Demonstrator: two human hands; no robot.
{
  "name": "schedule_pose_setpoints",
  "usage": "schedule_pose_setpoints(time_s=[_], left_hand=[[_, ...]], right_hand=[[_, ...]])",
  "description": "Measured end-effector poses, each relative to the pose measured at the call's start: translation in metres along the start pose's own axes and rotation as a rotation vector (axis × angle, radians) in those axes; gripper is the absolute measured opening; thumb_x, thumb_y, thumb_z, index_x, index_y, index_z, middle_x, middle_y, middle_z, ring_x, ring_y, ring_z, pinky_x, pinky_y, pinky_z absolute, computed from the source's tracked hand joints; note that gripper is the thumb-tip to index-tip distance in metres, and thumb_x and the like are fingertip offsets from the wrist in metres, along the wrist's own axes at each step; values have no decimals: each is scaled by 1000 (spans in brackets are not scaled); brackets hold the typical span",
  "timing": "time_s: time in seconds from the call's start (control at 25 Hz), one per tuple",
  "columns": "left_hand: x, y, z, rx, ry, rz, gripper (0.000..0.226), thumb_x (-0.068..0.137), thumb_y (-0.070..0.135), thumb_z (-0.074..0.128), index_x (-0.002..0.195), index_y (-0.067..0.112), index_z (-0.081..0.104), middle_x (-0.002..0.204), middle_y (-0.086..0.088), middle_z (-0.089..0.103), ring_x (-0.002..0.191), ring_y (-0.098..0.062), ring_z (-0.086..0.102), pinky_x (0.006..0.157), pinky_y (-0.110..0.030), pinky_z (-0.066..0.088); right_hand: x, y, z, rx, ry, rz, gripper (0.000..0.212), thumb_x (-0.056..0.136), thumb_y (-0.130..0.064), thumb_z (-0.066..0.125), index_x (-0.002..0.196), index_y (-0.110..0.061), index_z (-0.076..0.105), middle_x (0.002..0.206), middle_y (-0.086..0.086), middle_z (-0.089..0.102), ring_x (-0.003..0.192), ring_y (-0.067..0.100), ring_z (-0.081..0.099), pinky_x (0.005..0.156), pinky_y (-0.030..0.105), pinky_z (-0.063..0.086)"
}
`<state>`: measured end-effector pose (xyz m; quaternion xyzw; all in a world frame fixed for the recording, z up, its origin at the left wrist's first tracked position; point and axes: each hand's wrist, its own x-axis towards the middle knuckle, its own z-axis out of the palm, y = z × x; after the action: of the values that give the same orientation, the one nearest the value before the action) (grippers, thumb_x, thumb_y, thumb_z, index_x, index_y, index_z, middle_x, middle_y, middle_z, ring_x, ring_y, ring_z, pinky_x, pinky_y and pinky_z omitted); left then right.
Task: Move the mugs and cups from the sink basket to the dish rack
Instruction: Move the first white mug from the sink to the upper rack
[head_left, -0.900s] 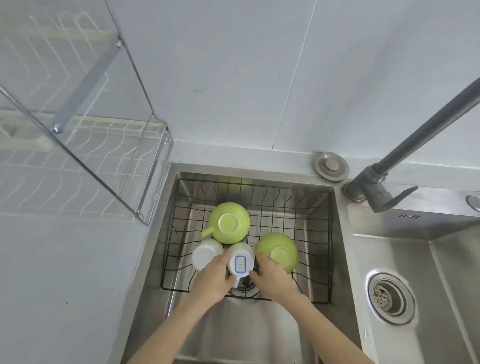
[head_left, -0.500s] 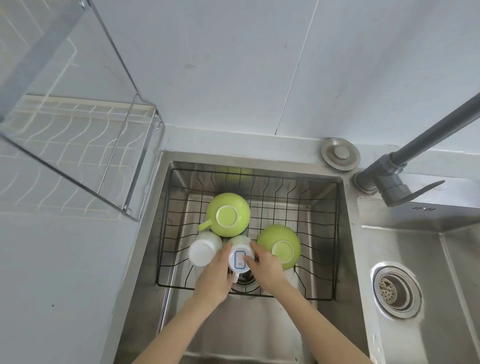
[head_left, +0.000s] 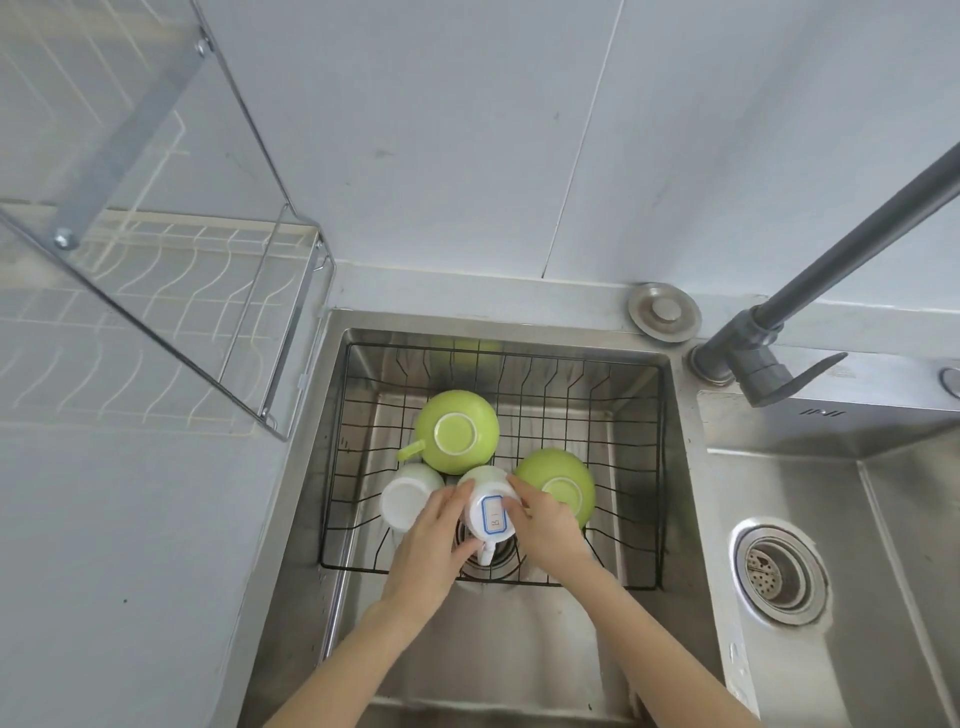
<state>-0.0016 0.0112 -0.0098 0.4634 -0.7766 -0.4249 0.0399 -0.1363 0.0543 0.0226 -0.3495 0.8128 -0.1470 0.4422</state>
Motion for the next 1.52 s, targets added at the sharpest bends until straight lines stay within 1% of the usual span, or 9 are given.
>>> schedule_pose_setpoints(time_s=[0.2,0.4,0.52,0.64,0.76,0.92,1.0,1.28,1.52], left_hand=[[-11,7,-16,-84,-34,134,65,78,21,68,134,18,37,134,16,38,123,-4,40,105,-24,35],[-38,21,-39,-163,-42,195,62,76,28,70,129,36,37,124,21,48,112,0,45,84,-1,36],[-56,32,-59,-171,-1,262,60,76,32,70,127,34,41,122,21,51,110,-4,47,86,-12,37],[-77,42,-78,-185,36,317,57,72,35,73,119,43,40,116,30,48,113,-7,47,93,-21,37],[-98,51,-97,-216,106,369,60,61,53,67,112,53,36,115,34,45,113,-4,47,96,-22,38],[-118,54,-123,-253,124,426,58,61,55,62,116,52,44,118,23,58,113,-5,52,101,-33,43],[-128,52,-141,-273,142,470,54,62,52,64,113,55,45,120,26,56,112,-2,54,101,-31,45],[-155,39,-214,-280,276,555,49,61,54,64,103,68,43,111,42,53,109,-1,53,95,-20,46],[-163,28,-276,-223,360,638,51,61,55,62,108,57,43,114,24,59,109,-7,55,99,-27,44]], right_hand=[[-35,-10,-20,11,38,-47,44,97,-24,35,142,-22,37,129,13,59,106,32,57,85,29,44],[-85,-26,-36,-27,52,-156,40,95,-31,41,135,-26,44,119,6,64,111,24,56,84,27,43],[-118,-41,-47,-64,-11,-243,38,90,-37,51,127,-27,47,101,-5,59,95,15,56,66,20,43],[-147,-53,-55,-125,-50,-330,49,82,-37,63,126,-27,44,109,-5,64,100,16,62,84,27,52],[-166,-63,-60,-226,-22,-420,69,78,-30,70,137,-28,34,120,-1,62,108,17,59,99,35,48],[-186,-78,-60,-273,108,-572,65,79,-21,68,135,-32,39,114,-1,55,103,14,54,93,21,47],[-194,-91,-55,-239,157,-623,61,78,-23,70,132,-34,44,113,-5,51,99,8,54,88,12,44],[-210,-148,-22,-194,282,-792,70,80,-22,68,141,-26,33,118,-2,53,106,13,58,101,32,47],[-222,-209,-5,-200,415,-871,74,79,-20,70,142,-20,32,114,-4,49,107,18,58,99,18,42]])
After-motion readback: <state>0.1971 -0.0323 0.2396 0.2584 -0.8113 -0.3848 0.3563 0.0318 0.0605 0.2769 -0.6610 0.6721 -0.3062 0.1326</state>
